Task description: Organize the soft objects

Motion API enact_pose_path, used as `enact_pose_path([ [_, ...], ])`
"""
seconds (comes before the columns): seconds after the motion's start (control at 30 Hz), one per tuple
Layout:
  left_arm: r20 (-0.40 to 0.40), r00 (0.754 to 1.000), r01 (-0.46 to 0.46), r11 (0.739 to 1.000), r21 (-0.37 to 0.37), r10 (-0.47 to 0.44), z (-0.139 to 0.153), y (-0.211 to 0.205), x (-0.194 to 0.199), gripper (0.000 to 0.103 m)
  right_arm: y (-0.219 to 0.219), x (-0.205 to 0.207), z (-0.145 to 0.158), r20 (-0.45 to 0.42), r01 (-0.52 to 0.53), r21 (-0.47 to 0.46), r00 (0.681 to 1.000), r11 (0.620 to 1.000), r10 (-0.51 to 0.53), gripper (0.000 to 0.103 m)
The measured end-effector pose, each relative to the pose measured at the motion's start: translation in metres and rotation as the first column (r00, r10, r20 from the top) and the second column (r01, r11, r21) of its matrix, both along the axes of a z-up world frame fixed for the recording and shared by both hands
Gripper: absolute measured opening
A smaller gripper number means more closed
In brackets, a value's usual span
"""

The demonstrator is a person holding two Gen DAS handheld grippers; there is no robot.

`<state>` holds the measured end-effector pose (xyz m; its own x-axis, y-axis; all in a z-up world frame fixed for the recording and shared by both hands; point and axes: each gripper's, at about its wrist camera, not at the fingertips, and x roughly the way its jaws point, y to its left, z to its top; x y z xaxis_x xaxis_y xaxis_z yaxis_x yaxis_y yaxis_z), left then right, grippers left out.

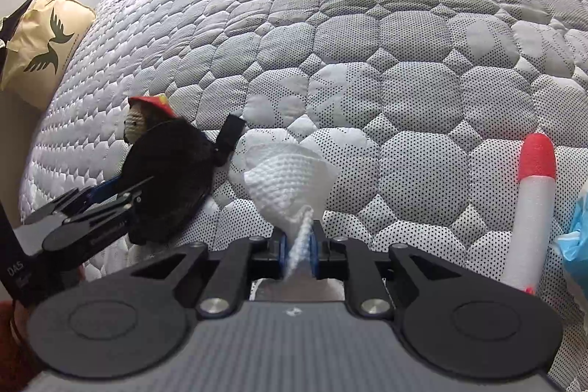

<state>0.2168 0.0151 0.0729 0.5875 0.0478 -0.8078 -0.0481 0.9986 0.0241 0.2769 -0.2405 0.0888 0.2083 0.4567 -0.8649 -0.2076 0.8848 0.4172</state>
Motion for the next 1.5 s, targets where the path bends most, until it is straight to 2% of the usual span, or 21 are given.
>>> enact_pose_path([
  [0.03, -0.008, 1.0, 0.03, 0.998, -0.06, -0.03, 0.002, 0.0, 0.001, 0.017, -0.002, 0.0, 0.0, 0.002, 0.007, 0.001, 1.0, 1.0, -0.007, 0.015],
  [0.1, -0.011, 0.994, 0.105, 0.98, -0.171, -0.108, 0.006, -0.007, 0.002, 0.016, -0.007, 0.001, 0.001, 0.007, 0.023, 0.0, 1.0, 1.0, -0.023, 0.015],
  [0.2, -0.031, 0.97, 0.23, 0.949, -0.217, -0.242, 0.002, -0.034, 0.008, 0.018, -0.02, 0.003, 0.004, 0.016, 0.057, -0.009, 0.998, 0.998, -0.057, 0.015],
  [0.23, -0.044, 0.961, 0.258, 0.942, -0.215, -0.273, -0.001, -0.043, 0.01, 0.02, -0.023, 0.004, 0.005, 0.019, 0.066, -0.011, 0.998, 0.998, -0.066, 0.015],
  [0.33, -0.089, 0.966, 0.232, 0.965, -0.123, -0.244, -0.016, -0.057, 0.019, 0.038, -0.032, 0.006, 0.011, 0.025, 0.076, -0.013, 0.997, 0.997, -0.076, 0.013],
  [0.4, -0.108, 0.977, 0.173, 0.977, -0.122, -0.186, -0.02, -0.053, 0.021, 0.062, -0.032, 0.008, 0.014, 0.025, 0.065, -0.007, 0.998, 0.998, -0.064, 0.012],
  [0.5, -0.157, 0.975, 0.138, 0.981, -0.134, -0.159, -0.026, -0.046, 0.021, 0.078, -0.019, 0.015, 0.017, 0.024, 0.03, 0.022, 0.999, 0.999, -0.031, 0.011],
  [0.6, -0.189, 0.963, 0.175, 0.978, -0.111, -0.194, -0.03, -0.046, 0.014, 0.091, 0.008, 0.027, 0.026, 0.039, -0.004, 0.129, 0.999, 0.992, -0.001, 0.011],
  [0.7, -0.216, 0.955, 0.183, 0.976, -0.118, -0.205, -0.035, -0.045, 0.012, 0.093, 0.039, 0.044, 0.035, 0.06, -0.015, 0.277, 0.998, 0.961, -0.001, 0.011],
  [0.77, -0.225, 0.952, 0.179, 0.975, -0.132, -0.206, -0.036, -0.042, 0.012, 0.094, 0.057, 0.054, 0.035, 0.081, -0.014, 0.329, 0.997, 0.944, -0.014, 0.011],
  [0.8, -0.228, 0.952, 0.176, 0.974, -0.14, -0.205, -0.036, -0.041, 0.013, 0.094, 0.064, 0.055, 0.032, 0.111, -0.029, 0.296, 0.994, 0.955, -0.004, 0.011],
  [0.93, -0.236, 0.947, 0.18, 0.967, -0.18, -0.22, -0.035, -0.031, 0.009, 0.094, 0.09, 0.051, 0.017, 0.235, -0.106, 0.066, 0.968, 0.992, 0.087, 0.011],
  [1.03, -0.241, 0.944, 0.178, 0.964, -0.198, -0.224, -0.037, -0.021, 0.002, 0.096, 0.085, 0.028, 0.003, 0.206, -0.176, -0.042, 0.962, 0.983, 0.181, 0.012],
  [1.1, -0.245, 0.94, 0.191, 0.962, -0.197, -0.236, -0.039, -0.018, -0.003, 0.097, 0.078, 0.013, -0.006, 0.157, -0.199, -0.076, 0.965, 0.977, 0.209, 0.017],
  [1.2, -0.243, 0.932, 0.229, 0.957, -0.175, -0.268, -0.039, -0.02, -0.007, 0.097, 0.074, -0.007, -0.01, 0.15, -0.239, -0.147, 0.954, 0.96, 0.26, 0.028],
  [1.27, -0.25, 0.925, 0.251, 0.955, -0.159, -0.285, -0.038, -0.022, -0.009, 0.097, 0.076, -0.017, -0.011, 0.144, -0.27, -0.188, 0.943, 0.944, 0.299, 0.047],
  [1.43, -0.269, 0.913, 0.275, 0.95, -0.149, -0.306, -0.038, -0.017, -0.016, 0.098, 0.081, -0.035, -0.011, 0.098, -0.335, -0.199, 0.928, 0.921, 0.359, 0.048],
  [1.5, -0.279, 0.913, 0.264, 0.952, -0.152, -0.298, -0.038, -0.012, -0.021, 0.099, 0.081, -0.039, -0.011, 0.097, -0.344, -0.229, 0.923, 0.911, 0.373, 0.034],
])
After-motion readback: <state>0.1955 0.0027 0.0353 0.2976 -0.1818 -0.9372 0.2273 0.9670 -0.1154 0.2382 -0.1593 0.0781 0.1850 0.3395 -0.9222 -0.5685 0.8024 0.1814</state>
